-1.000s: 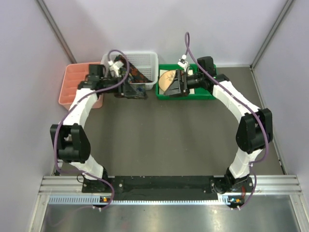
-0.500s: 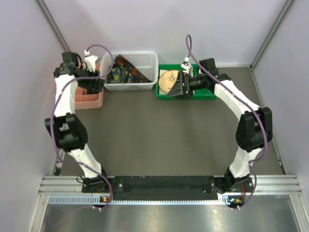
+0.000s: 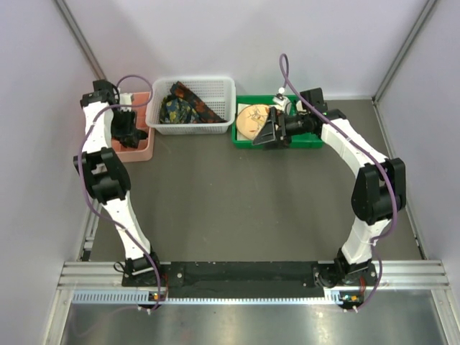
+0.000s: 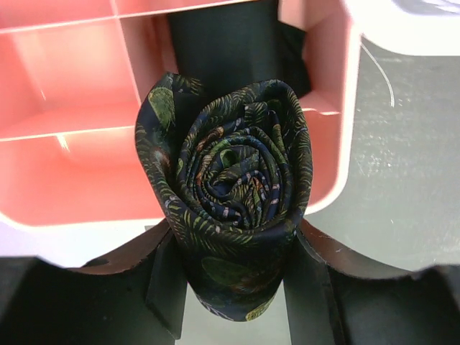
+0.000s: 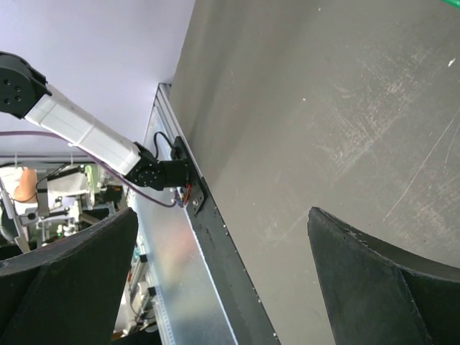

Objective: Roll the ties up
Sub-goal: Place the tie in the storage box.

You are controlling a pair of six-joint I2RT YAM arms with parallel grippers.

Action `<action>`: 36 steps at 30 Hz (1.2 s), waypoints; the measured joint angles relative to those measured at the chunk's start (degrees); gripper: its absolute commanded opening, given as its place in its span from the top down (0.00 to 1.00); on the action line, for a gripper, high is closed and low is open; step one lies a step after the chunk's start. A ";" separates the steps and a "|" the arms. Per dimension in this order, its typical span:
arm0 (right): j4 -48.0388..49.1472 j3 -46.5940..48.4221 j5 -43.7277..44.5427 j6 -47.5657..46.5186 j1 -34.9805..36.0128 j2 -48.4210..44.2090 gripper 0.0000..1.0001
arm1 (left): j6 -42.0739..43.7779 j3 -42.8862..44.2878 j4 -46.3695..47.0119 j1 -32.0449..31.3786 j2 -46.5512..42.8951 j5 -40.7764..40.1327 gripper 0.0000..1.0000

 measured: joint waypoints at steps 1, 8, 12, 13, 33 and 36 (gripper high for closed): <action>-0.15 -0.15 -0.02 -0.04 -0.04 0.00 0.01 | -0.63 0.48 -0.11 0.11 0.55 -0.39 1.00; -0.98 -0.20 -0.28 -0.48 -0.07 0.17 0.01 | -3.85 1.31 -1.07 0.35 2.16 -1.29 1.00; -1.11 -0.20 -0.50 -0.52 -0.07 0.33 0.01 | -5.09 1.44 -1.27 0.33 4.00 -1.77 1.00; -1.14 -0.20 -0.52 -0.52 -0.07 0.46 0.01 | -5.38 1.53 -1.31 0.33 4.59 -1.90 1.00; -1.53 -0.22 -0.59 -0.98 -0.07 1.14 0.01 | -7.48 3.21 -2.73 0.26 9.44 -3.76 1.00; -2.16 -0.22 -0.42 -1.11 -0.07 1.14 0.01 | -7.48 3.80 -2.84 -0.07 11.41 -4.09 1.00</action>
